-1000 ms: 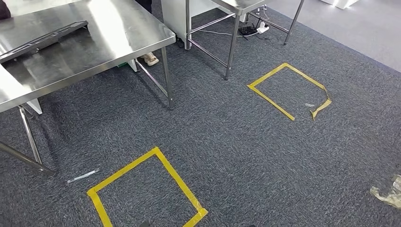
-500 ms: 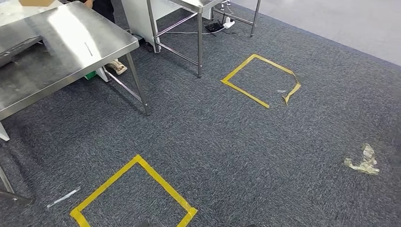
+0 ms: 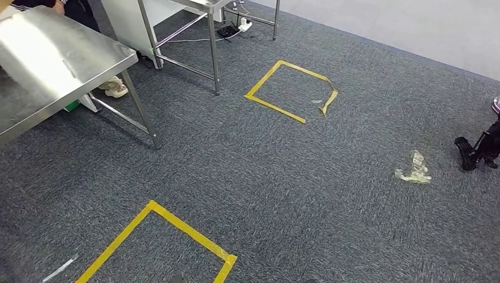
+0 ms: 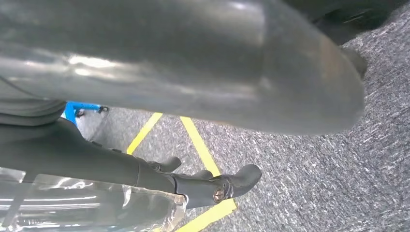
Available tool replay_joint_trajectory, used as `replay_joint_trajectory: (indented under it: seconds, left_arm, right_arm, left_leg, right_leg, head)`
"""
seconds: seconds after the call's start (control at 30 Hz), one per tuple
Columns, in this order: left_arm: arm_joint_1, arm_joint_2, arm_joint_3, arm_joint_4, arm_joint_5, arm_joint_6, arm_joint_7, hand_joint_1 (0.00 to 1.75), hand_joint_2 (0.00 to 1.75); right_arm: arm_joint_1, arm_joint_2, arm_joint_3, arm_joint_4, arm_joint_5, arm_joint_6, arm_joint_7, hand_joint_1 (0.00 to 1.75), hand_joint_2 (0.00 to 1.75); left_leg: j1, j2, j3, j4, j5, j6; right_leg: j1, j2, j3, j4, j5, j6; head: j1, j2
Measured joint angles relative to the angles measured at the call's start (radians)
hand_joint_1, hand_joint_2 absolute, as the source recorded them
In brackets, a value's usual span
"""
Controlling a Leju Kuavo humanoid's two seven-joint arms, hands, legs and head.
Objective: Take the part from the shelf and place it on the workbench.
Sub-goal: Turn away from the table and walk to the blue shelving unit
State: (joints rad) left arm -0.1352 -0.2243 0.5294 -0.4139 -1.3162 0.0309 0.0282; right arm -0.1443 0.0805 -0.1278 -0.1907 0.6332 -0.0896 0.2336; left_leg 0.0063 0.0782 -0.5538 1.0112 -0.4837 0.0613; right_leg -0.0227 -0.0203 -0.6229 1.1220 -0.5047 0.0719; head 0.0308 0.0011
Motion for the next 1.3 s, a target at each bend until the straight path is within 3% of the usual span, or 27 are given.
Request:
replay_joint_trajectory:
  seconds: [0.07,0.1,0.17,0.23,0.3,0.33,0.37,0.4,0.43,0.47,0.53,0.6,0.67,0.7,0.73,0.77,0.83,0.9,0.93,0.97,1.03,1.1,1.17,1.2,1.23,1.3]
  left_arm:
    - [0.000,0.000,0.002,0.000,0.001,0.001,-0.001,0.00,0.00]
    - [0.000,0.000,0.003,0.000,0.001,0.001,-0.001,0.00,0.00]
    - [-0.001,-0.001,0.006,0.000,0.001,0.001,-0.003,0.00,0.00]
    - [-0.002,-0.002,0.008,0.000,0.000,0.003,-0.004,0.00,0.00]
    - [0.000,-0.001,0.012,0.000,0.000,0.004,-0.005,0.00,0.00]
    - [0.003,0.000,0.014,0.000,0.000,0.005,-0.005,0.00,0.00]
    - [0.006,0.000,0.017,0.001,-0.001,0.005,-0.005,0.00,0.00]
    - [0.008,0.001,0.020,0.001,-0.004,0.004,-0.005,0.00,0.00]
    - [0.010,0.001,0.022,0.001,-0.007,0.003,-0.006,0.00,0.00]
    - [0.011,0.001,0.023,0.001,-0.010,0.002,-0.007,0.00,0.00]
    - [0.012,0.002,0.025,0.001,-0.016,-0.002,-0.009,0.00,0.00]
    - [0.012,0.001,0.025,0.002,-0.022,-0.007,-0.011,0.00,0.00]
    - [0.010,-0.001,0.026,0.002,-0.030,-0.011,-0.012,0.00,0.00]
    - [0.006,-0.001,0.026,0.002,-0.035,-0.014,-0.010,0.00,0.00]
    - [0.002,-0.002,0.026,0.002,-0.038,-0.016,-0.009,0.00,0.00]
    - [-0.001,-0.003,0.026,0.002,-0.040,-0.018,-0.008,0.00,0.00]
    - [-0.004,-0.004,0.026,0.002,-0.042,-0.020,-0.004,0.00,0.00]
    - [-0.003,-0.004,0.026,0.002,-0.043,-0.021,-0.002,0.00,0.00]
    - [-0.004,-0.004,0.026,0.002,-0.044,-0.021,-0.001,0.00,0.00]
    - [-0.005,-0.005,0.026,0.002,-0.045,-0.021,-0.001,0.00,0.00]
    - [-0.007,-0.007,0.026,0.002,-0.048,-0.021,0.000,0.00,0.00]
    - [-0.009,-0.007,0.026,0.002,-0.049,-0.020,0.000,0.00,0.00]
    - [-0.011,-0.009,0.026,0.002,-0.050,-0.020,-0.001,0.00,0.00]
    - [-0.014,-0.011,0.026,0.002,-0.050,-0.019,-0.001,0.00,0.00]
    - [-0.015,-0.012,0.026,0.002,-0.050,-0.019,-0.002,0.00,0.00]
    - [-0.017,-0.013,0.026,0.002,-0.050,-0.018,-0.003,0.00,0.00]
  right_arm:
    - [-0.006,0.000,0.000,0.000,0.004,0.000,0.001,0.00,0.00]
    - [-0.009,0.001,0.000,0.000,0.005,0.001,0.002,0.00,0.00]
    - [-0.008,0.001,0.000,0.000,0.009,0.001,0.003,0.00,0.00]
    - [-0.006,0.000,0.000,0.000,0.011,0.001,0.005,0.00,0.00]
    - [-0.009,0.001,0.000,0.000,0.014,0.001,0.006,0.00,0.00]
    - [-0.010,0.002,0.000,0.000,0.016,0.001,0.006,0.00,0.00]
    - [-0.010,0.003,0.000,0.000,0.018,0.001,0.006,0.00,0.00]
    - [-0.009,0.003,0.000,0.000,0.019,0.001,0.006,0.00,0.00]
    - [-0.008,0.003,0.000,0.000,0.021,0.001,0.006,0.00,0.00]
    - [-0.007,0.003,-0.001,0.000,0.023,0.001,0.006,0.00,0.00]
    - [-0.009,0.004,-0.004,0.000,0.027,0.002,0.006,0.00,0.00]
    - [-0.011,0.004,-0.006,0.000,0.025,0.001,0.004,0.00,0.00]
    - [-0.007,0.003,-0.010,0.000,0.021,0.000,-0.001,0.00,0.00]
    - [-0.004,0.002,-0.012,0.000,0.020,-0.001,-0.003,0.00,0.00]
    - [-0.002,0.002,-0.015,0.000,0.020,-0.001,-0.005,0.00,0.00]
    - [-0.001,0.002,-0.017,0.000,0.021,-0.001,-0.006,0.00,0.00]
    - [-0.003,0.003,-0.021,0.000,0.023,-0.002,-0.008,0.00,0.00]
    - [-0.001,0.003,-0.023,0.000,0.024,-0.002,-0.008,0.00,0.00]
    - [0.001,0.003,-0.025,0.000,0.026,-0.002,-0.008,0.00,0.00]
    - [0.003,0.002,-0.026,0.000,0.028,-0.002,-0.008,0.00,0.00]
    - [0.003,0.002,-0.029,0.000,0.033,-0.002,-0.008,0.00,0.00]
    - [-0.002,0.002,-0.031,0.000,0.036,-0.002,-0.008,0.00,0.00]
    - [-0.003,0.002,-0.032,0.000,0.037,-0.002,-0.009,0.00,0.00]
    - [-0.001,0.001,-0.032,0.000,0.038,-0.002,-0.009,0.00,0.00]
    - [0.000,0.000,-0.032,0.000,0.039,-0.002,-0.008,0.00,0.00]
    - [-0.002,-0.001,-0.033,0.000,0.042,-0.002,-0.008,0.00,0.00]
  left_leg:
    - [-0.004,0.019,0.003,0.000,-0.003,-0.009]
    - [-0.006,0.027,0.005,0.000,-0.003,-0.014]
    - [-0.006,0.040,0.010,-0.003,-0.005,-0.026]
    - [0.000,0.009,0.004,0.022,-0.028,-0.038]
    - [0.004,-0.050,-0.039,0.124,-0.092,-0.046]
    - [0.006,-0.069,-0.071,0.193,-0.127,-0.048]
    - [0.006,-0.077,-0.099,0.251,-0.148,-0.050]
    - [0.007,-0.081,-0.115,0.279,-0.149,-0.052]
    - [0.010,-0.082,-0.111,0.267,-0.130,-0.053]
    - [0.014,-0.086,-0.089,0.218,-0.095,-0.055]
    - [0.025,-0.126,-0.029,0.089,-0.033,-0.061]
    - [0.026,-0.156,-0.003,0.029,-0.017,-0.057]
    - [0.017,-0.140,-0.004,0.027,-0.016,-0.042]
    - [0.015,-0.130,-0.003,0.023,-0.012,-0.032]
    - [0.014,-0.118,-0.002,0.019,-0.009,-0.023]
    - [0.014,-0.104,-0.002,0.014,-0.005,-0.015]
    - [0.010,-0.074,-0.003,0.012,-0.004,-0.006]
    - [0.006,-0.044,-0.005,0.013,-0.005,-0.004]
    - [0.005,-0.030,-0.005,0.013,-0.006,-0.004]
    - [0.005,-0.017,-0.005,0.013,-0.006,-0.005]
    - [0.003,0.005,-0.001,0.013,-0.010,-0.011]
    - [-0.003,0.023,0.005,0.014,-0.015,-0.022]
    - [-0.003,0.042,0.013,0.010,-0.017,-0.035]
    - [0.000,0.042,0.016,0.010,-0.020,-0.042]
    - [0.003,0.027,0.014,0.019,-0.030,-0.047]
    - [0.008,-0.032,-0.018,0.096,-0.081,-0.054]
  right_leg:
    - [0.009,-0.034,0.065,-0.113,0.033,-0.007]
    - [0.014,-0.042,0.072,-0.130,0.038,-0.013]
    - [0.013,-0.024,0.069,-0.131,0.043,-0.025]
    - [0.003,-0.003,0.070,-0.137,0.050,-0.040]
    - [-0.004,0.018,0.070,-0.140,0.057,-0.053]
    - [-0.003,0.029,0.068,-0.140,0.059,-0.057]
    - [-0.002,0.041,0.066,-0.140,0.059,-0.058]
    - [-0.002,0.055,0.065,-0.139,0.060,-0.058]
    - [-0.002,0.068,0.065,-0.137,0.060,-0.058]
    - [-0.003,0.082,0.064,-0.134,0.060,-0.057]
    - [-0.003,0.108,0.058,-0.120,0.056,-0.049]
    - [-0.001,0.130,0.045,-0.110,0.054,-0.034]
    - [-0.002,0.148,0.032,-0.114,0.059,-0.017]
    - [-0.004,0.145,0.027,-0.112,0.060,-0.012]
    - [-0.004,0.128,0.017,-0.097,0.052,-0.009]
    - [-0.003,0.103,-0.001,-0.062,0.034,-0.010]
    - [-0.001,0.050,-0.064,0.064,-0.023,-0.016]
    - [-0.001,0.035,-0.113,0.169,-0.059,-0.012]
    - [-0.001,0.031,-0.108,0.167,-0.054,-0.006]
    - [-0.002,0.024,-0.082,0.123,-0.037,0.001]
    - [0.000,-0.016,0.000,-0.022,0.011,0.010]
    - [0.008,-0.047,0.045,-0.102,0.038,0.000]
    - [0.016,-0.036,0.044,-0.109,0.044,-0.018]
    - [0.011,-0.024,0.044,-0.112,0.047,-0.026]
    - [0.006,-0.013,0.046,-0.116,0.050,-0.034]
    - [-0.004,0.010,0.051,-0.121,0.056,-0.050]
  head:
    - [-0.002,0.000]
    - [-0.003,0.000]
    - [-0.005,0.000]
    - [-0.007,0.000]
    - [-0.011,0.000]
    - [-0.011,0.000]
    - [-0.012,0.000]
    - [-0.012,0.000]
    - [-0.012,0.000]
    - [-0.012,0.000]
    - [-0.012,0.000]
    - [-0.011,0.000]
    - [-0.011,0.000]
    - [-0.011,0.000]
    - [-0.009,0.000]
    - [-0.006,0.000]
    - [-0.001,0.000]
    - [0.000,0.000]
    - [0.000,0.000]
    - [0.000,0.000]
    - [0.000,0.000]
    - [-0.003,0.000]
    - [-0.006,0.000]
    - [-0.008,0.000]
    - [-0.009,0.000]
    - [-0.015,0.000]
